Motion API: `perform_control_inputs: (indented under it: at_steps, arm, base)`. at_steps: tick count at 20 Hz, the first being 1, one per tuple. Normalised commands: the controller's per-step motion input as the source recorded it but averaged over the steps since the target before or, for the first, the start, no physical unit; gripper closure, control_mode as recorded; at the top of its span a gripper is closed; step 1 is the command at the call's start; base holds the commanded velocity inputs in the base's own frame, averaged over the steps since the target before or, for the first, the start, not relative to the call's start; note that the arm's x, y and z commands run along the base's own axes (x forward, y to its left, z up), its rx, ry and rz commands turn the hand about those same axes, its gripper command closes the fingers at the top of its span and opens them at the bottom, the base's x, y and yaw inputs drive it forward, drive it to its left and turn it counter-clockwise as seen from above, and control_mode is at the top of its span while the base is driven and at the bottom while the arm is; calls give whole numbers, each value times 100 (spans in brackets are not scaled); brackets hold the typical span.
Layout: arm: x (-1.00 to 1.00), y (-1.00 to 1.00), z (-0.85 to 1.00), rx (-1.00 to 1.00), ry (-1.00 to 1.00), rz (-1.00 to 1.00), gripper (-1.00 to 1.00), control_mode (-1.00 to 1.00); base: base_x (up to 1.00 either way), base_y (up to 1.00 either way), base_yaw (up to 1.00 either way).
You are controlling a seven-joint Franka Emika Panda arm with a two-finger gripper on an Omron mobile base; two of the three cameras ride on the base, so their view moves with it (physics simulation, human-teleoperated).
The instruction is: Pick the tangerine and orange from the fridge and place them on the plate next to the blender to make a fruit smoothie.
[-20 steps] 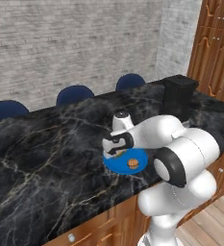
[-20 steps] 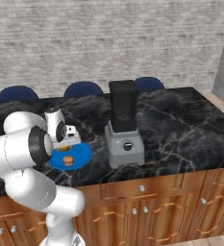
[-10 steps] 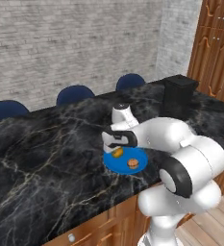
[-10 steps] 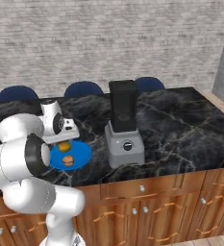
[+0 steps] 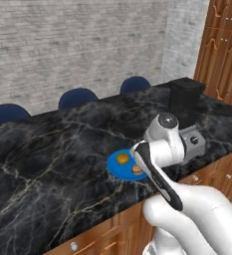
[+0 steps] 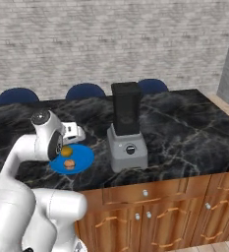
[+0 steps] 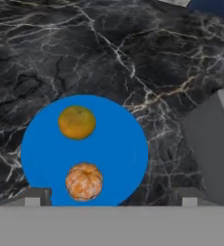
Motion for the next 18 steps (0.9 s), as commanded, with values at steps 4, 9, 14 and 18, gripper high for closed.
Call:
perform_control_inputs:
  at_steps: [4, 9, 14, 18]
  arm:
    - [-100, -61, 100, 7, -53, 0, -100, -100]
    - [-100, -76, 100, 3, -45, 1, -100, -100]
    - [-35, -37, 40, 0, -23, 2, -100, -100]
    - [0, 0, 0, 0, 0, 0, -100, -100]
  base:
    - [0, 0, 0]
    - [0, 0, 0]
    - [0, 0, 0]
    - [0, 0, 0]
